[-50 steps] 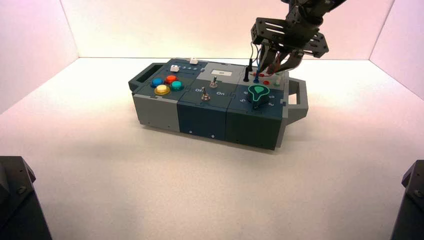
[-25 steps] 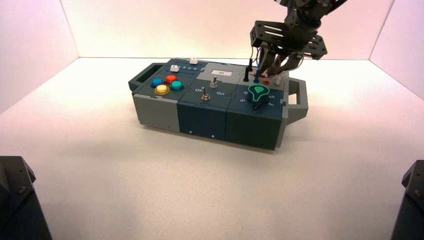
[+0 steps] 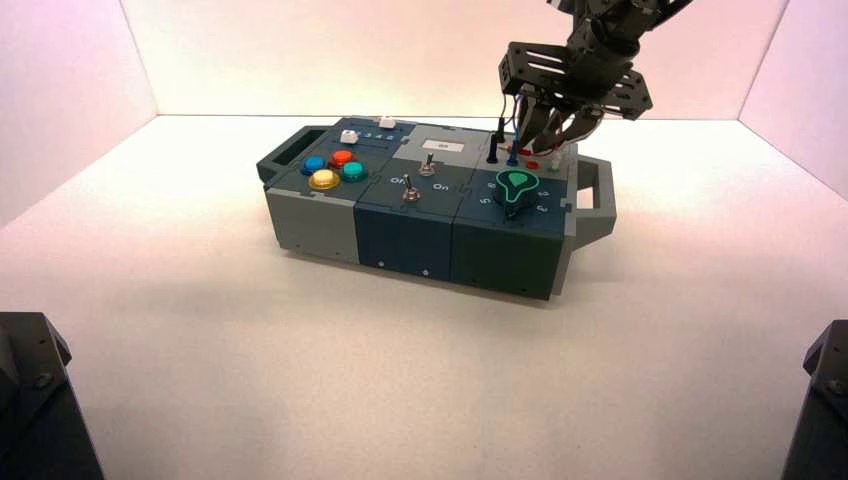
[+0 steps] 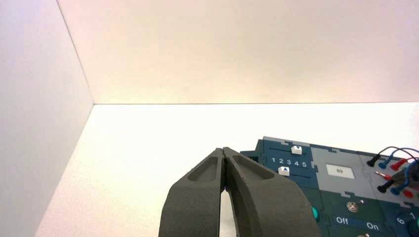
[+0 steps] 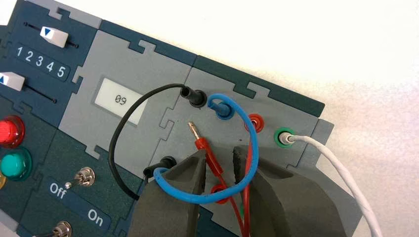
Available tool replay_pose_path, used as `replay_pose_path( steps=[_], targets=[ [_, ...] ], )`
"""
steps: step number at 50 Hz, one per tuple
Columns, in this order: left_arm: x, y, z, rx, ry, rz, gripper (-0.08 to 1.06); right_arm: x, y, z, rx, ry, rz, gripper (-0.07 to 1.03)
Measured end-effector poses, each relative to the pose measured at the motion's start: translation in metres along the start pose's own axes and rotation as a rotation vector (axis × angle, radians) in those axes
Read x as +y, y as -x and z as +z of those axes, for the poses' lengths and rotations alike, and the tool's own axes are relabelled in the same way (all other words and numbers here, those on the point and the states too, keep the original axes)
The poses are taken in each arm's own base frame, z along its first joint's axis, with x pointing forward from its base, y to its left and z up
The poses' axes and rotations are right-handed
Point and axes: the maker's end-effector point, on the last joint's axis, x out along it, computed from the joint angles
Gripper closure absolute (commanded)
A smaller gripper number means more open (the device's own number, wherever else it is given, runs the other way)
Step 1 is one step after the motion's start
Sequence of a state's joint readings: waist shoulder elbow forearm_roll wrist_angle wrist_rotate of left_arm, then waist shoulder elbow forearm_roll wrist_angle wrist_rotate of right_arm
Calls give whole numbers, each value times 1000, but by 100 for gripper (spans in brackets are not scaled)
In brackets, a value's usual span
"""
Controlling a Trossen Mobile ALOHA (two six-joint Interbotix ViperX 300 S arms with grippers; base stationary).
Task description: Insert the red wire.
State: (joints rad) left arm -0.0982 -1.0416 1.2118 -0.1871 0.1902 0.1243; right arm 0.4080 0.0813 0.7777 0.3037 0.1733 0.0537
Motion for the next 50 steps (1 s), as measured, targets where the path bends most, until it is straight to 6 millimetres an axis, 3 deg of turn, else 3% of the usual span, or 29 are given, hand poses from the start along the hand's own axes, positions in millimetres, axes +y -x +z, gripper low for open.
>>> replay_pose_path(
  steps=[50],
  targets=[
    [0, 0, 1, -5, 0, 1, 101, 5, -4, -5, 26, 10, 4, 68]
  ],
)
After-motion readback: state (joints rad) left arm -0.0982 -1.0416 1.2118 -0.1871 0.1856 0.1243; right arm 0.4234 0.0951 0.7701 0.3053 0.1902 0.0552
